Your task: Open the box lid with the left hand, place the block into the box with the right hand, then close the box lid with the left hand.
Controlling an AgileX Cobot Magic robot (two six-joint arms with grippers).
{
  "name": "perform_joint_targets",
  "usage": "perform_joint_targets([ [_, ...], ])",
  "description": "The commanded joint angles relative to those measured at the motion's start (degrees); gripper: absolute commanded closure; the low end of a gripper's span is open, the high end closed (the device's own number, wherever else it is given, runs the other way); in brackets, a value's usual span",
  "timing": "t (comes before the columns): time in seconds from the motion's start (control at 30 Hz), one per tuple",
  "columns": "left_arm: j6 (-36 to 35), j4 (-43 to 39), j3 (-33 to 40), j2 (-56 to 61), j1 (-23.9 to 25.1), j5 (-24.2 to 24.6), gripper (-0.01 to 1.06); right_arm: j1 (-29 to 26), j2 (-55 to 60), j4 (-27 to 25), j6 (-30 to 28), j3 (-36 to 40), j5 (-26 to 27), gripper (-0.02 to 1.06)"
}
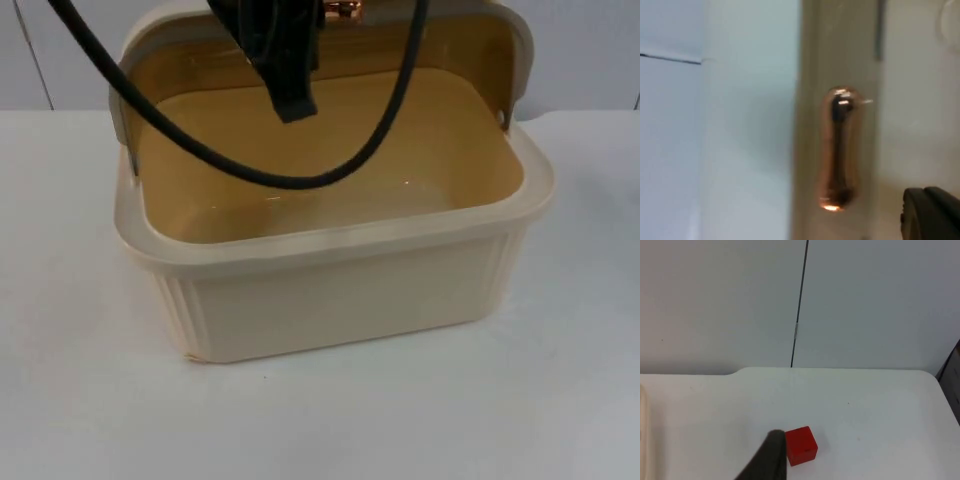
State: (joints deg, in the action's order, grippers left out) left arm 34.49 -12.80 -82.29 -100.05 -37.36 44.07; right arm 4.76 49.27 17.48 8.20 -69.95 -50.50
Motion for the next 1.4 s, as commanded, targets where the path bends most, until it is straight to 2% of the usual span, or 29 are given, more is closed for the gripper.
perform_joint_targets([
  [0.0,-0.11,5.46,-0.32,1.88,0.13,2.13,1.05,0.0,-0.26,0.2,-0.02,-0.5,-0.35,0.0],
  [0.13,-0.11,14.52,-0.32,5.35,0.13,3.99,1.05,0.0,-0.26,0.2,-0.02,-0.5,-0.35,0.0],
  [0.17,-0.11,14.52,-0.32,5.35,0.13,3.99,1.05,0.0,-0.26,0.2,-0.02,-0.5,-0.35,0.0],
  [0.27,-0.11,18.83,-0.32,9.26,0.13,1.33,1.05,0.0,-0.26,0.2,-0.02,-0.5,-0.22,0.0],
  [0.37,-0.11,19.2,-0.32,14.05,0.13,-3.01,1.05,0.0,-0.26,0.2,-0.02,-0.5,-0.22,0.0],
  [0.4,-0.11,19.2,-0.32,14.05,0.13,-3.01,1.05,0.0,-0.26,0.2,-0.02,-0.5,-0.22,0.0],
  [0.43,-0.71,19.2,-0.32,16.75,0.13,-5.54,1.05,0.0,-0.26,0.2,-0.02,-0.5,-0.22,0.0],
  [0.57,-8.34,15.94,-0.32,22.41,1.37,-12.53,1.05,0.0,-0.26,0.2,-0.02,-0.5,-0.22,0.0],
  [0.6,-8.34,15.94,-0.32,22.41,1.37,-12.53,1.05,0.0,-0.26,0.2,-0.02,-0.5,-0.22,0.0],
  [0.67,-14.37,13.52,-0.32,25.41,3.46,-15.59,1.05,0.0,-0.26,0.1,-0.02,-0.5,-0.22,0.0],
  [0.73,-18.55,10.7,-0.32,27.63,6.67,-16.41,1.05,0.0,-0.26,-0.06,-0.02,-0.5,-0.22,0.0],
  [0.77,-20.22,9.52,-0.32,28.61,9.01,-16.0,1.05,0.0,-0.26,-0.06,-0.02,-0.5,-0.22,0.0],
  [0.8,-20.22,9.52,-0.32,28.61,9.01,-16.0,1.05,0.0,-0.26,-0.06,-0.02,-0.5,-0.22,0.0],
  [0.97,-31.66,7.9,-0.32,30.35,24.22,-9.78,1.05,0.0,-0.26,-0.06,-0.02,-0.5,-0.12,0.0],
  [1.0,-32.67,8.22,-0.19,30.35,26.69,-8.28,1.05,0.0,-0.26,-0.06,-0.02,-0.5,-0.02,0.0],
  [1.03,-32.67,8.22,-0.19,30.35,26.69,-8.28,1.05,0.0,-0.26,-0.06,-0.02,-0.5,-0.02,0.0],
  [1.1,-32.67,9.86,-0.19,29.84,31.25,-5.14,1.05,0.0,-0.26,-0.06,-0.02,-0.5,0.62,0.0],
  [1.23,-28.11,14.59,-0.19,28.76,33.99,-3.07,1.01,0.0,-0.26,-0.06,-0.02,-0.5,1.27,0.0],
  [1.3,-27.48,17.23,-0.19,27.57,34.13,-2.26,0.92,0.0,-0.26,-0.06,-0.02,-0.5,1.27,0.0],
  [1.37,-27.48,19.96,-0.19,26.14,34.13,-1.55,0.77,0.0,-0.26,-0.06,-0.02,-0.5,1.27,0.0],
])
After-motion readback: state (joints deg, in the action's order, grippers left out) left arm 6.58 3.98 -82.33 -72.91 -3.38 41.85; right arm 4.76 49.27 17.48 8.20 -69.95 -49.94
